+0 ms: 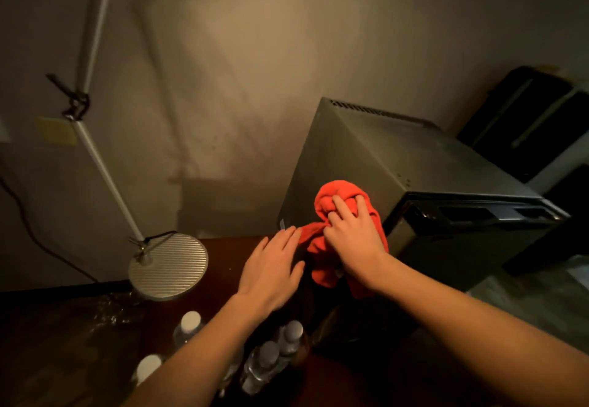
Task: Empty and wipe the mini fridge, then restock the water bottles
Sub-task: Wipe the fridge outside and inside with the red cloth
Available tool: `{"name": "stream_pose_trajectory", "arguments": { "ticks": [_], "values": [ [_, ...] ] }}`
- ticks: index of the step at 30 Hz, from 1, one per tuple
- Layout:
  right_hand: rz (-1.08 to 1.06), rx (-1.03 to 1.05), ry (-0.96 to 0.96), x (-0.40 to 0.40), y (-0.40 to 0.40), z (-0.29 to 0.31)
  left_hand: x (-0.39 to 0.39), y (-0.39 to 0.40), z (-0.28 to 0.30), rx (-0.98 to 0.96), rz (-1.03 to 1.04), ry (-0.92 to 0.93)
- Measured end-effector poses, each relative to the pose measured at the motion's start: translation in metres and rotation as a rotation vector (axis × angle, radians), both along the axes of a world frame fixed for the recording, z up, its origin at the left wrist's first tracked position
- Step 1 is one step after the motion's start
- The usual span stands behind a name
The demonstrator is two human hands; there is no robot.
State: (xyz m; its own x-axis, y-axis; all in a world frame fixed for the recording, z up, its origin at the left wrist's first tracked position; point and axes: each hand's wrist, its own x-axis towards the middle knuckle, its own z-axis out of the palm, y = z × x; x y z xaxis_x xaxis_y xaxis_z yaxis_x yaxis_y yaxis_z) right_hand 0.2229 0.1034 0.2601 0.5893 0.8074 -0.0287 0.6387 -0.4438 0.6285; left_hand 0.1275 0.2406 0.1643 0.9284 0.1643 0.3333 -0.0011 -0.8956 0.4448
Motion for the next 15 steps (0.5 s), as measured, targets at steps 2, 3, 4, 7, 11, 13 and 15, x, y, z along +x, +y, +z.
{"name": "stream_pose_trajectory", "arguments": {
  "ticks": [2,3,4,7,11,13,15],
  "values": [
    [-0.014,0.041,-0.035,-0.009,-0.005,0.019,-0.009,-0.004,0.013,0.02,-0.03,-0.007],
    [-0.005,0.072,-0.058,-0.012,-0.008,0.027,-0.014,-0.005,0.019,0.031,-0.039,-0.02],
    [-0.002,0.098,-0.087,-0.014,-0.011,0.035,-0.018,-0.005,0.024,0.037,-0.041,-0.034],
    [-0.006,0.148,-0.167,-0.023,-0.02,0.059,-0.031,-0.008,0.039,0.031,-0.059,-0.058],
    [0.009,0.346,-0.187,-0.042,-0.039,0.094,-0.045,-0.013,0.048,0.023,-0.071,-0.081],
    [-0.017,0.434,-0.178,-0.05,-0.056,0.107,-0.049,-0.019,0.05,0.027,-0.084,-0.09],
    [-0.054,0.489,-0.178,-0.057,-0.073,0.113,-0.053,-0.026,0.052,0.027,-0.103,-0.104]
  ]
}}
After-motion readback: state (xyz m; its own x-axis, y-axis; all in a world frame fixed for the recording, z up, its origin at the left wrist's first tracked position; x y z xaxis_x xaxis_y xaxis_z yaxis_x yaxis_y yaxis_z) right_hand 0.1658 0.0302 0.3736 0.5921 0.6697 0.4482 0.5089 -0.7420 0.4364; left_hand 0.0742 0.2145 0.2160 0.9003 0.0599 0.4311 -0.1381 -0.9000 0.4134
